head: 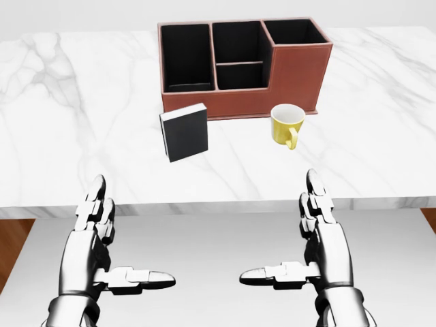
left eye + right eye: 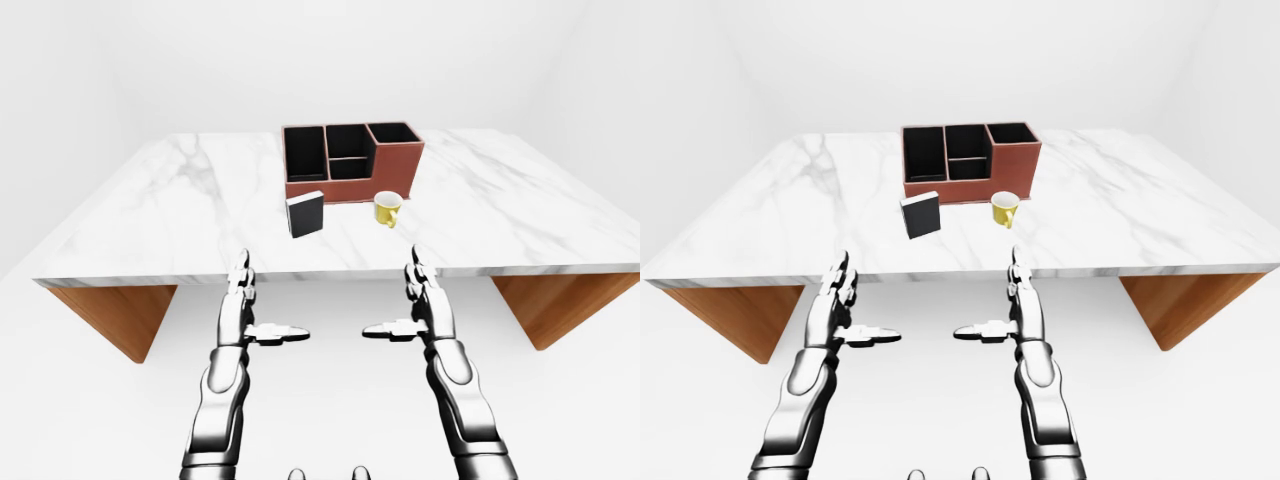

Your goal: Pick up the book and place it in the caddy.

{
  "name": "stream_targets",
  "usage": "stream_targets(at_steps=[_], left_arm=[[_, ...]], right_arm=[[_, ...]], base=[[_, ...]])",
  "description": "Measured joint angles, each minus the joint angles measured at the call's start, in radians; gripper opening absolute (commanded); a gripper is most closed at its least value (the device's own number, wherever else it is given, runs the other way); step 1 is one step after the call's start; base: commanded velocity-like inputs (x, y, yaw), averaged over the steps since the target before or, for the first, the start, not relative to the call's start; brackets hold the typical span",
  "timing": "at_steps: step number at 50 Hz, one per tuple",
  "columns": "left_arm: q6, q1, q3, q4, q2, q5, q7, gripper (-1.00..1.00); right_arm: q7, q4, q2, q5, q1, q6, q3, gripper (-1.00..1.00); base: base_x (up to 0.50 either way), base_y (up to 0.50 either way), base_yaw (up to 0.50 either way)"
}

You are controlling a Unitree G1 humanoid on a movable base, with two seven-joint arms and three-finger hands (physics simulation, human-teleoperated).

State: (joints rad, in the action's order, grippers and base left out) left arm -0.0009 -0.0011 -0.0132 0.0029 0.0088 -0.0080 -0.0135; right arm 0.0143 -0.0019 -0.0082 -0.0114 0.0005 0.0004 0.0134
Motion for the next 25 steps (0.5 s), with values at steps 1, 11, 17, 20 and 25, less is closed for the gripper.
stream_targets(at_steps=[1, 11, 17, 20, 25], left_arm=[[-0.001, 0.0, -0.002, 0.002, 0.001, -0.001, -0.002, 1.0], [0.005, -0.001, -0.015, 0.004, 0.007, -0.005, -0.017, 1.0], [0.039, 0.009, -0.016, -0.031, 0.009, -0.004, -0.023, 1.0], [0.076, 0.02, -0.016, -0.077, 0.009, -0.004, -0.027, 1.0], [0.088, 0.041, -0.014, -0.168, 0.009, -0.003, -0.035, 1.0]], right_arm=[[0.002, -0.001, -0.001, -0.001, 0.0, 0.0, 0.002, 1.0], [0.018, -0.01, -0.006, -0.006, 0.003, 0.008, 0.013, 1.0], [0.022, -0.022, -0.006, -0.004, 0.008, 0.02, 0.012, 1.0], [0.023, -0.051, -0.006, -0.002, 0.015, 0.04, 0.01, 1.0], [0.027, -0.124, -0.005, 0.003, 0.032, 0.087, 0.005, 1.0]], base=[[0.0, 0.0, 0.0], [0.0, 0.0, 0.0], [0.0, 0.0, 0.0], [0.0, 0.0, 0.0], [0.0, 0.0, 0.0]])
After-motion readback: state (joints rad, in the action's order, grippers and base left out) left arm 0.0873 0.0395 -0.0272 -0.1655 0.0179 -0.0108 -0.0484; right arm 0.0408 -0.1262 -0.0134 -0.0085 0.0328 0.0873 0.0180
